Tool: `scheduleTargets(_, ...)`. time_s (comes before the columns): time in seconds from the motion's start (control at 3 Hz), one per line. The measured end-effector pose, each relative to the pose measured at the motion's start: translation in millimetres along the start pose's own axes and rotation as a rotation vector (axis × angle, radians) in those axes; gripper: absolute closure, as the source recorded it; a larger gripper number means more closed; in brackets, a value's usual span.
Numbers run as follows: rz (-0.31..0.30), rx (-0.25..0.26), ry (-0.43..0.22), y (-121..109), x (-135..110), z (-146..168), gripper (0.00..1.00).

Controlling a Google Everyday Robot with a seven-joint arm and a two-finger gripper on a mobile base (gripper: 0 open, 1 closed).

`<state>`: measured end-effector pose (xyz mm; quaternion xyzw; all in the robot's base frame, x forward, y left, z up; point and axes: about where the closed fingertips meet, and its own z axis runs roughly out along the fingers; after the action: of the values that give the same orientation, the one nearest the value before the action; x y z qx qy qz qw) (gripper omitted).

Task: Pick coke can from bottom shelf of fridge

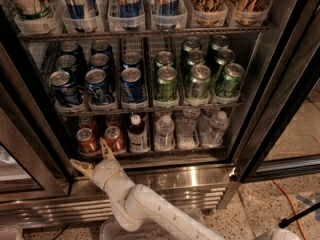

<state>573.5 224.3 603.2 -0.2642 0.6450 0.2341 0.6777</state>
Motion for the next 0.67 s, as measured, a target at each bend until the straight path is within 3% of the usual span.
scheduleTargets(0.33, 0.024, -0.005, -0.015, -2.4, 2.4, 11.7, 0.45)
scheduleTargets(0.67, 0.032, -0.013, -0.014, -2.6, 4.9, 15.9, 0.37)
